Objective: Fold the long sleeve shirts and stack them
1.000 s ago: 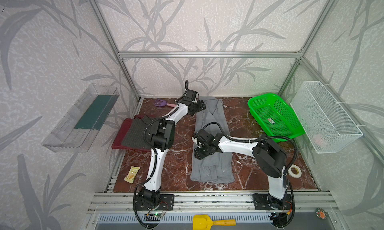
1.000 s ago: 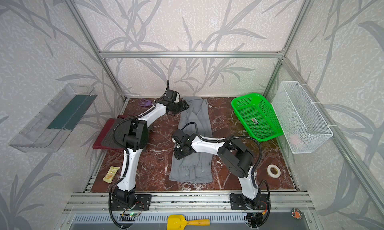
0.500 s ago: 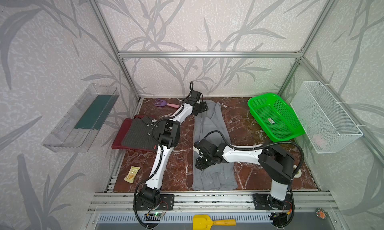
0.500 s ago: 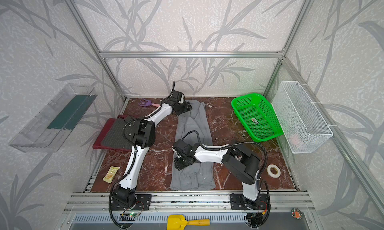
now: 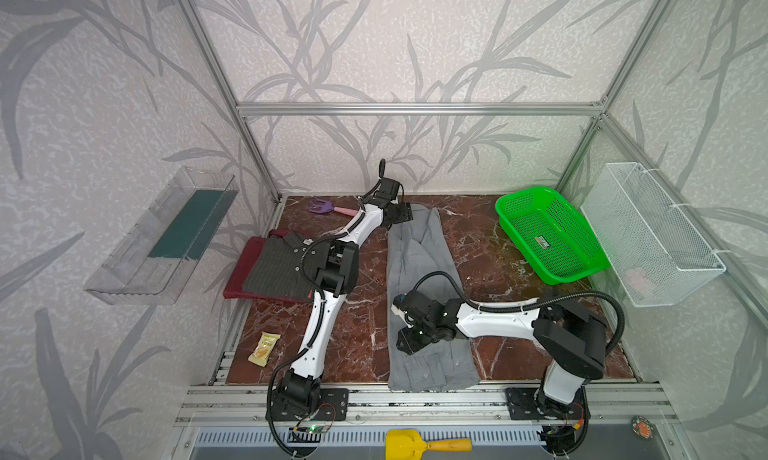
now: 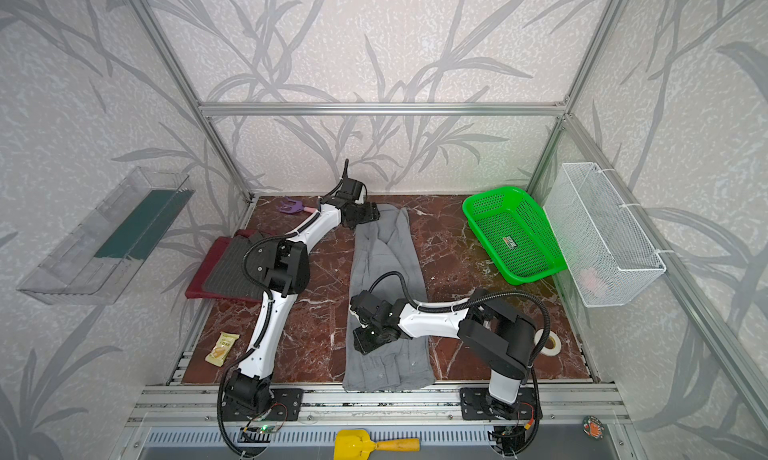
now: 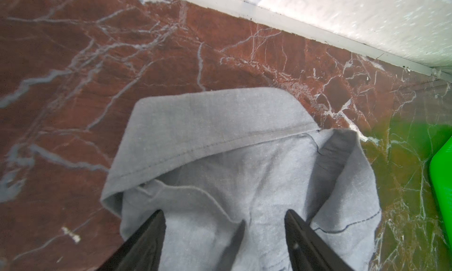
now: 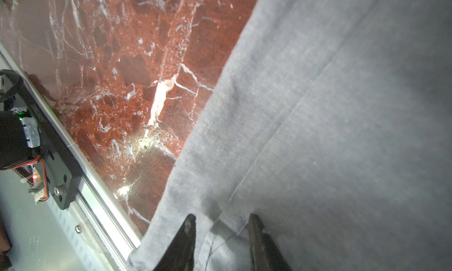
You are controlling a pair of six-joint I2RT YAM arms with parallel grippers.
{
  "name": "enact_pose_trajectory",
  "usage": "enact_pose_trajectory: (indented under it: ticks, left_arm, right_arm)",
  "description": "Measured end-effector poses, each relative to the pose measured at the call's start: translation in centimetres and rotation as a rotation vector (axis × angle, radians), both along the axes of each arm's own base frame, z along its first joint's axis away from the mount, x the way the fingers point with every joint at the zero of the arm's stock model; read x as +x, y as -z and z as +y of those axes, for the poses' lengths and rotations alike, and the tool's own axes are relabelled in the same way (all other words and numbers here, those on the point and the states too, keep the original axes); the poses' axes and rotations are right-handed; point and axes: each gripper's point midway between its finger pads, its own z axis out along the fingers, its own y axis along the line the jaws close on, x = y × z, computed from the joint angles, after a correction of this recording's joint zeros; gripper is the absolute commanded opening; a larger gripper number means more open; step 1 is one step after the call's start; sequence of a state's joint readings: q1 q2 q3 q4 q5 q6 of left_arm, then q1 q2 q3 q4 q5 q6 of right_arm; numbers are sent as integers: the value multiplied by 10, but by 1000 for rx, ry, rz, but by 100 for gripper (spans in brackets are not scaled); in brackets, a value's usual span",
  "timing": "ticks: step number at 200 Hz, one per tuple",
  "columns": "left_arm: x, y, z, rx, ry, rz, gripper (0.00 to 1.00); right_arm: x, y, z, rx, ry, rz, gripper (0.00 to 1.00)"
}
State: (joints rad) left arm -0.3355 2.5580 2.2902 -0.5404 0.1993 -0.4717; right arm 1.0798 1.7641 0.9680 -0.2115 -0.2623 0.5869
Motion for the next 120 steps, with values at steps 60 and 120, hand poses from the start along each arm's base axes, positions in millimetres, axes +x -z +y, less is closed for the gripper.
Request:
enact_pose_trajectory:
  ticks: [60, 120]
  left_arm:
    - [-25, -62, 13, -19, -33, -79, 77]
    - [-28, -12, 14, -12, -72, 8, 77]
  right_arm:
    - [54, -62, -24, 46, 92, -80, 39]
    - [114, -83, -56, 75, 220, -129, 39]
